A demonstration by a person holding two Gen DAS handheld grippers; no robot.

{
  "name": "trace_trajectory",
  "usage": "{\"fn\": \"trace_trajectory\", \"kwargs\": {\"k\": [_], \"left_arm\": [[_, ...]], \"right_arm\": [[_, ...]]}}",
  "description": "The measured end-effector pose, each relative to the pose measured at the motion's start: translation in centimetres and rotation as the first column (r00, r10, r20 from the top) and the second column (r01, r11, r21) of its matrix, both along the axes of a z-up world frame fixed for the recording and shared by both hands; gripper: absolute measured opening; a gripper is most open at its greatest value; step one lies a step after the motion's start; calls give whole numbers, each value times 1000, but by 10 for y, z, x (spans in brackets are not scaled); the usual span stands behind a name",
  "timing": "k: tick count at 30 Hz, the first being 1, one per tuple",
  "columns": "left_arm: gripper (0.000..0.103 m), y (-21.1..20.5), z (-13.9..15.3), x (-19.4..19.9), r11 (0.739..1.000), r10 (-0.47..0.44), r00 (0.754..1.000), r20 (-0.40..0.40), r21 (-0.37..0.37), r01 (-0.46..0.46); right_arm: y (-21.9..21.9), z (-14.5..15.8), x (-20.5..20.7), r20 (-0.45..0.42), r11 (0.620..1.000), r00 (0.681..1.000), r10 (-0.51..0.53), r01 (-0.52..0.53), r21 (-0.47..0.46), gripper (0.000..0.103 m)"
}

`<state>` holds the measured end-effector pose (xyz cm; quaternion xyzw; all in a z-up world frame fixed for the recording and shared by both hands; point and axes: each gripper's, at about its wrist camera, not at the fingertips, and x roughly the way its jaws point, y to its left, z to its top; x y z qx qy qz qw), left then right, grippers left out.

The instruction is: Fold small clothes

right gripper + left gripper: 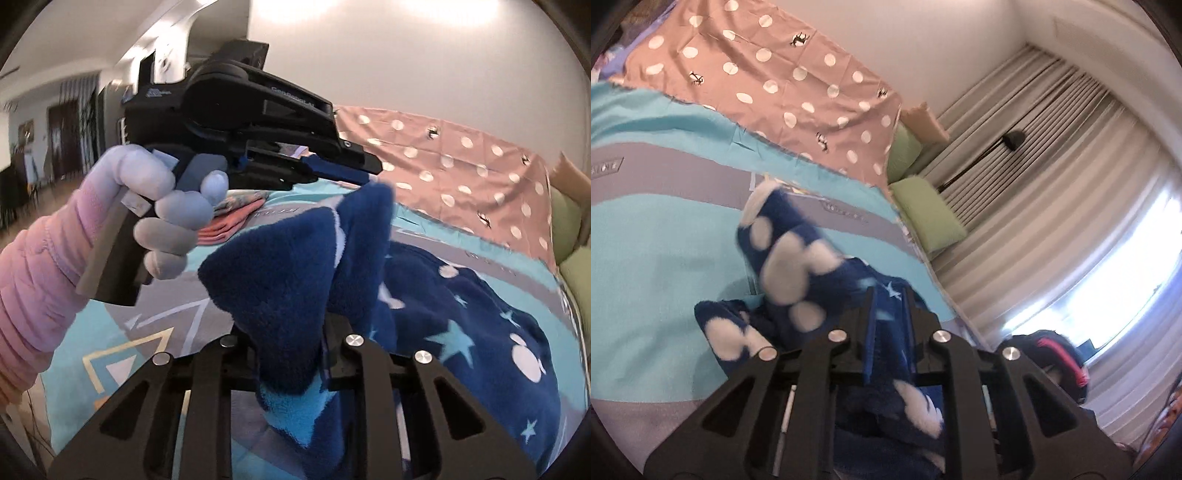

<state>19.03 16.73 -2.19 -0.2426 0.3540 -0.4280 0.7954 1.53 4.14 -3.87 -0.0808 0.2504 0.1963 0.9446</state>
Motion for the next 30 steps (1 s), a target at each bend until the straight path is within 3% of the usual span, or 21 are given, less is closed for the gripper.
{"fn": "trace_trajectory", "kwargs": {"k": [2,3,4,9,14,18,21,26,30], "left_arm": [[33,-6,5,1,996,47,999,-6,72,-47],[51,-7,7,1,990,86,996,-4,116,-85],[57,-6,8,-1,980,129,992,0,152,-127],[71,14,-1,-10,952,220,975,-44,228,-204],[76,18,-19,-15,920,247,964,-100,336,-201],[78,23,-31,-15,942,243,953,-182,279,-187],[83,24,-33,-16,962,211,958,-193,216,-168],[84,23,-43,-14,950,226,959,-173,257,-178],[84,46,-71,-14,949,259,941,-218,240,-205]], "right_arm": [[-9,-1,1,-15,1000,1000,-7,7,30,20],[-10,-2,-3,-23,999,1000,-2,3,46,20],[-11,-3,-6,-25,998,1000,1,0,56,20],[-13,-5,-10,-15,998,999,40,-39,55,20],[-13,-6,-7,-16,995,997,78,-77,56,20],[-10,-8,-10,-17,995,996,92,-91,48,20],[-7,-8,-11,-5,995,995,96,-96,23,20],[7,-14,-13,-5,992,993,120,-120,-39,22],[25,-25,-20,-19,980,985,173,-174,-97,24]]}}
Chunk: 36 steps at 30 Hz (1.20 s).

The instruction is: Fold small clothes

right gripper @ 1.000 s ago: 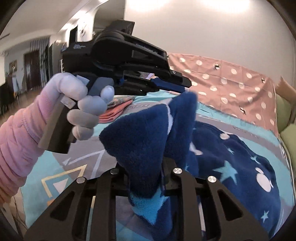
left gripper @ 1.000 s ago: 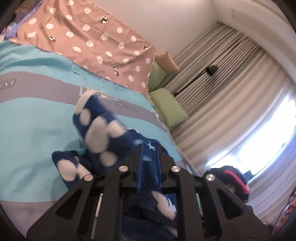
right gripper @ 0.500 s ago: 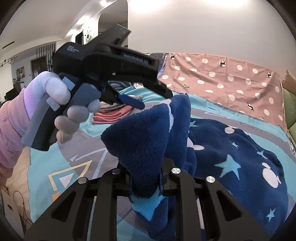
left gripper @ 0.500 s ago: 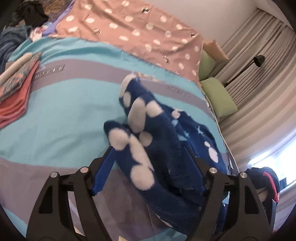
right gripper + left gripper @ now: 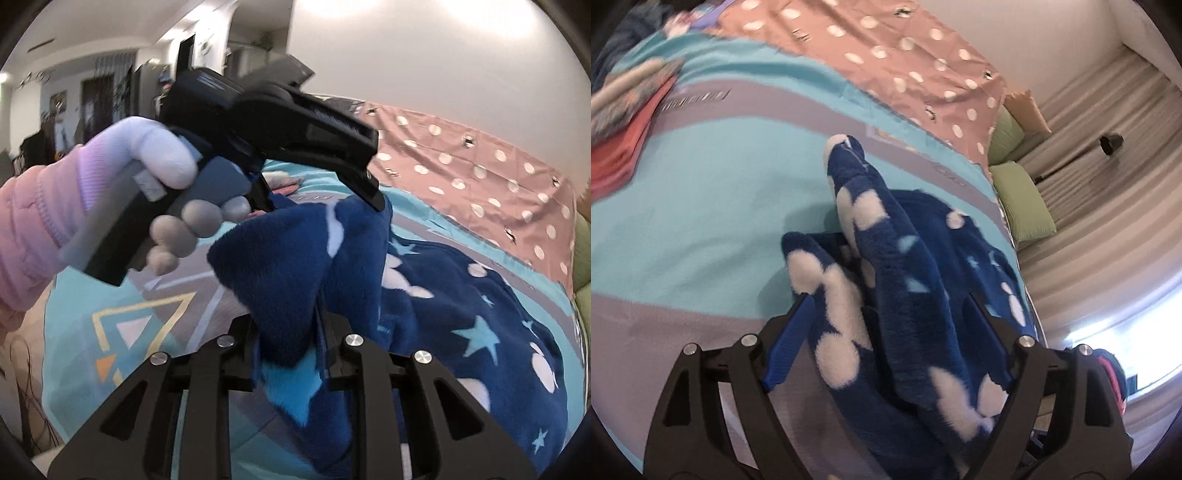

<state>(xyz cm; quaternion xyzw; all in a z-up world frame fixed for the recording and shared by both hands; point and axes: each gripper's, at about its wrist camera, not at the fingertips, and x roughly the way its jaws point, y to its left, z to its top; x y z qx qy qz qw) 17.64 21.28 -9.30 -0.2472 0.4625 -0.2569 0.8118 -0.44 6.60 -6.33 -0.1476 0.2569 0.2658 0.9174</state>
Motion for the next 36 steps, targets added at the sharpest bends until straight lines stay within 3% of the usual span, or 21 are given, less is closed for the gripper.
{"fn": "trace_trajectory", "kwargs": {"k": [4,7,8,11,13,15,21,25,32,35,36], "left_arm": [[84,30,-36,-3,998,54,997,-47,-43,-56],[84,46,-53,-9,993,40,998,-48,-106,-45],[84,50,-57,-10,992,28,999,-46,-121,-33],[84,54,-67,-13,985,-45,998,-46,-170,36],[85,54,-71,-15,978,-94,995,-33,-188,86],[86,52,-72,-17,973,-126,992,-9,-196,121],[87,49,-76,-11,953,-170,985,10,-255,166],[90,45,-76,1,941,-184,983,12,-286,180],[90,22,-73,34,938,-198,980,-3,-289,189],[75,12,-70,44,948,-191,981,-15,-261,181],[52,10,-70,46,948,-197,980,-21,-261,185]], "right_arm": [[19,-15,-6,8,995,999,43,-42,-93,31],[30,-27,-16,46,982,997,61,-51,-183,45],[34,-31,-20,65,974,996,66,-51,-221,54],[43,-49,-40,176,923,980,97,-23,-384,61],[47,-66,-54,256,861,956,145,6,-509,70],[49,-78,-65,314,817,931,186,31,-576,71],[67,-71,-49,361,824,925,122,108,-557,71],[83,-72,-27,340,817,936,86,129,-562,71],[105,-76,-2,348,817,936,56,157,-555,71],[106,-75,7,344,824,939,18,181,-537,70],[105,-74,10,333,830,943,6,180,-527,69]]}}
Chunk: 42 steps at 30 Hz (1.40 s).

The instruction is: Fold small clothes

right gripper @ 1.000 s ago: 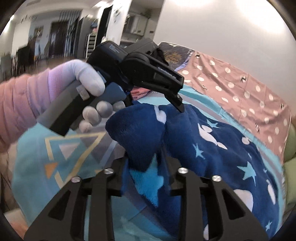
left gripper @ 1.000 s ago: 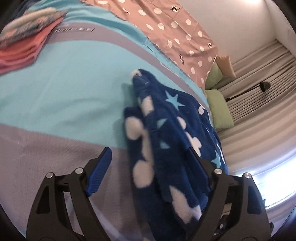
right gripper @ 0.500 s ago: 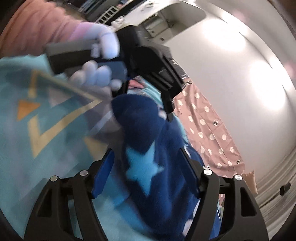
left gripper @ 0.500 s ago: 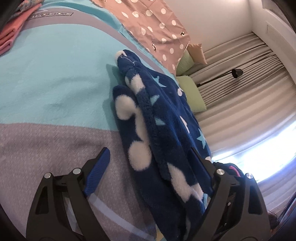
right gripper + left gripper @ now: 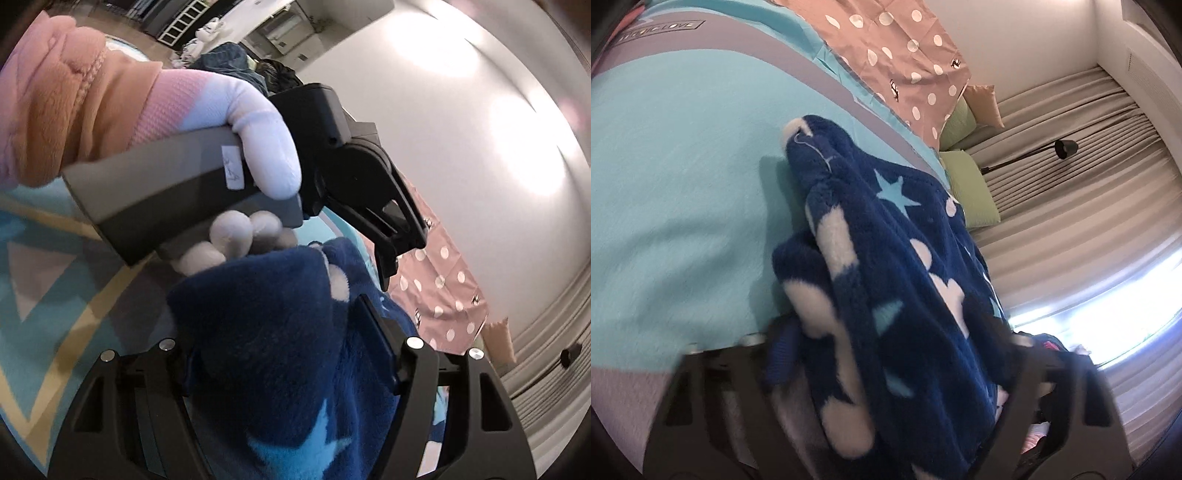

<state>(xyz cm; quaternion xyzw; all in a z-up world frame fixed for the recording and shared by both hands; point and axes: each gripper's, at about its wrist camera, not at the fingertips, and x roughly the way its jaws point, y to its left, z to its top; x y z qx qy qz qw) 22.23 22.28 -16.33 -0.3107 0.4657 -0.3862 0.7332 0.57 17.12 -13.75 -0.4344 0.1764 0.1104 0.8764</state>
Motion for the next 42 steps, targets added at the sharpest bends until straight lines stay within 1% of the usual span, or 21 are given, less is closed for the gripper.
{"fn": "trace_trajectory", "kwargs": {"k": [1,2,4,6,8,11,13,14,16,17,21,22,26,29,32,35,37,38,39,40,42], "left_arm": [[39,-1,-2,2,1000,-6,1000,-14,-9,6],[37,-1,-4,2,999,-3,1000,-25,-32,2],[32,3,0,-2,999,11,1000,-1,-43,-11],[30,6,8,-8,998,26,999,21,-59,-25],[30,5,24,-13,998,34,998,51,-62,-31],[30,-2,53,-19,998,28,995,100,-52,-23],[30,-10,73,-24,999,17,991,134,-39,-12],[30,-13,81,-25,999,12,989,147,-34,-7],[30,-30,104,-30,1000,-8,983,182,-13,10],[30,-38,113,-32,1000,-18,981,195,-1,18],[30,-80,147,-37,997,-66,968,242,59,54],[30,-92,154,-39,995,-80,965,251,74,63],[30,-158,182,-44,981,-159,946,283,154,119],[31,-211,197,-46,963,-217,931,292,217,157],[35,-272,201,-49,935,-281,920,272,293,199],[40,-334,186,-55,881,-359,905,229,405,247],[51,-378,165,-61,831,-414,887,205,484,276],[53,-392,155,-62,815,-432,882,190,502,291],[56,-409,141,-65,797,-448,878,169,521,306],[60,-422,130,-67,784,-463,874,150,529,325],[61,-438,116,-71,773,-481,866,138,533,344]], "right_arm": [[-1,1,2,-12,1000,1000,-4,4,10,52],[-4,4,3,-28,1000,1000,-6,7,27,38],[-11,17,3,-78,994,997,6,2,106,33],[-18,34,8,-121,979,993,10,15,206,31],[-29,50,5,-139,957,990,9,32,289,31],[-38,67,-1,-129,931,992,7,40,362,31],[-50,80,-9,-112,907,994,4,44,418,31],[-57,88,-4,-109,893,994,3,46,447,30],[-79,107,-6,-102,850,995,0,54,523,30],[-83,110,-11,-101,836,995,-2,57,545,30],[-129,134,-13,-89,744,996,-20,74,664,29],[-137,136,-16,-86,728,996,-26,77,681,29],[-187,152,-24,-67,643,996,-65,93,760,29],[-231,157,-33,-63,565,993,-102,110,817,29],[-288,155,-45,-98,472,984,-149,158,867,29],[-337,141,-56,-182,378,969,-166,233,896,29],[-375,122,-63,-285,285,946,-153,319,904,29],[-389,112,-65,-330,237,933,-144,356,904,29],[-408,96,-68,-386,169,914,-126,404,899,29],[-421,83,-71,-428,114,898,-106,438,892,29],[-438,64,-77,-481,39,873,-83,486,873,29]]}}
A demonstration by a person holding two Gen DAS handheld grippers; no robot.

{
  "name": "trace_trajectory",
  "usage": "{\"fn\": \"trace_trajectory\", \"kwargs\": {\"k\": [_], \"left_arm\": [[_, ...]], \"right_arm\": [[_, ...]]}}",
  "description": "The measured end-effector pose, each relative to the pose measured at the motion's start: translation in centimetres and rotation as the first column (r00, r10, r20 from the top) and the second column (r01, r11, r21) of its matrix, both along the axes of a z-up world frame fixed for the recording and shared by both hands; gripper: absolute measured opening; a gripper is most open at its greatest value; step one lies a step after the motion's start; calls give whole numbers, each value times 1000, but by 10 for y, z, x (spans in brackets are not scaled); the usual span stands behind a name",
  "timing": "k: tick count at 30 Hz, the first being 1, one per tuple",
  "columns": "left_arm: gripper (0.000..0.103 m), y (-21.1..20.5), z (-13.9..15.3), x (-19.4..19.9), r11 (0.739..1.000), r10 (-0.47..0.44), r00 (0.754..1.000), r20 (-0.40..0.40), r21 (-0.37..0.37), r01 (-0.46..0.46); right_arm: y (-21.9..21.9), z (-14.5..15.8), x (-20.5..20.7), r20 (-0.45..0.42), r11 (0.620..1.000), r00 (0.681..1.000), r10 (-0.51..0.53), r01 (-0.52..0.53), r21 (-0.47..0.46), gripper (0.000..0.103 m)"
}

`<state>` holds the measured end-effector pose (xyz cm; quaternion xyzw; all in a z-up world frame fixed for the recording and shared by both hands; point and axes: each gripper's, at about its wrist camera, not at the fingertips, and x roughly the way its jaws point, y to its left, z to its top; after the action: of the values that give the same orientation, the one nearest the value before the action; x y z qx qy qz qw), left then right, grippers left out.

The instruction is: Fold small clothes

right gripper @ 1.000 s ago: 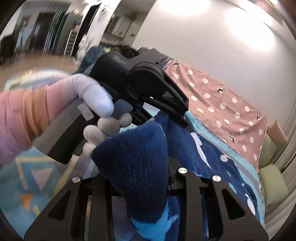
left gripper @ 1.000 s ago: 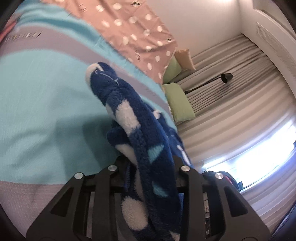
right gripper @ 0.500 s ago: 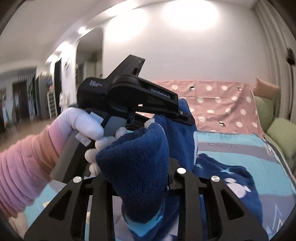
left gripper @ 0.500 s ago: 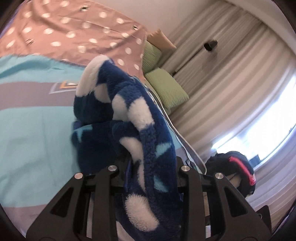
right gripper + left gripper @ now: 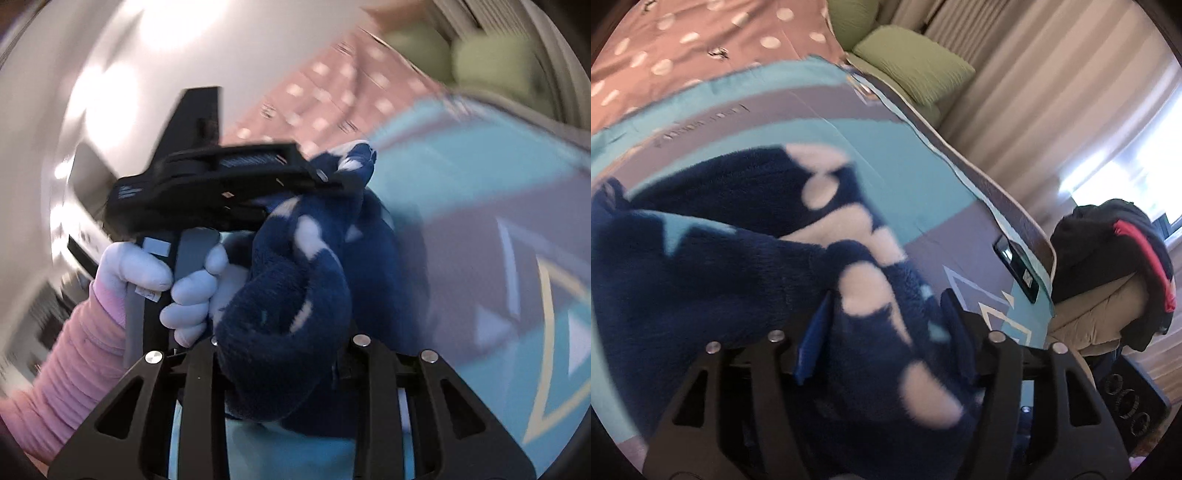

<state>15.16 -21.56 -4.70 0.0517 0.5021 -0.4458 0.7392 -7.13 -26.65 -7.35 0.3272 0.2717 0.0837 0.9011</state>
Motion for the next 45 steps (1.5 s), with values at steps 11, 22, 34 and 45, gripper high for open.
{"fn": "trace_trajectory", "kwargs": {"k": [11,22,34,45], "left_arm": [[66,13,33,-21,999,-18,994,105,-33,21],[67,129,34,-43,988,113,930,349,60,-142],[69,71,-11,-60,984,-60,880,472,178,-29],[70,101,-10,-66,997,37,888,458,46,-65]], "right_arm": [[-24,-28,-12,-39,986,994,107,-101,132,51],[-40,9,-38,39,988,998,45,-39,-150,31],[-1,-28,4,-100,945,995,9,-42,-324,21],[0,5,2,-114,957,993,10,-42,-288,27]]}}
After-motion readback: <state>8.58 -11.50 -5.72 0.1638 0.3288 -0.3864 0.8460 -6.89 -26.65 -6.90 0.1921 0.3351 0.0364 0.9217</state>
